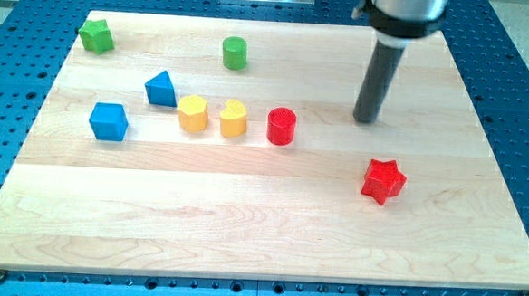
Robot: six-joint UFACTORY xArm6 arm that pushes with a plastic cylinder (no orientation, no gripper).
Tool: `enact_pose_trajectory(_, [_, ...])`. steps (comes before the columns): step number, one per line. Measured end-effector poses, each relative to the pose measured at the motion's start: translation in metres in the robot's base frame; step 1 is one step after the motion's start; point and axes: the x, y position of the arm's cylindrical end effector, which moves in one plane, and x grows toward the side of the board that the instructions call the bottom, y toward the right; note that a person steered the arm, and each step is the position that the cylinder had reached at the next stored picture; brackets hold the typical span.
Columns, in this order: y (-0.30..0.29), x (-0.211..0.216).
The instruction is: Slightly move the heart towards down
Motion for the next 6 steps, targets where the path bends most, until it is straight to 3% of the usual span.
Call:
enact_pose_trajectory(1, [-0.096, -0.008])
enact_pose_trajectory(2, [-0.148, 0.005])
enact_pose_trajectory(6, [-0.215, 0.033])
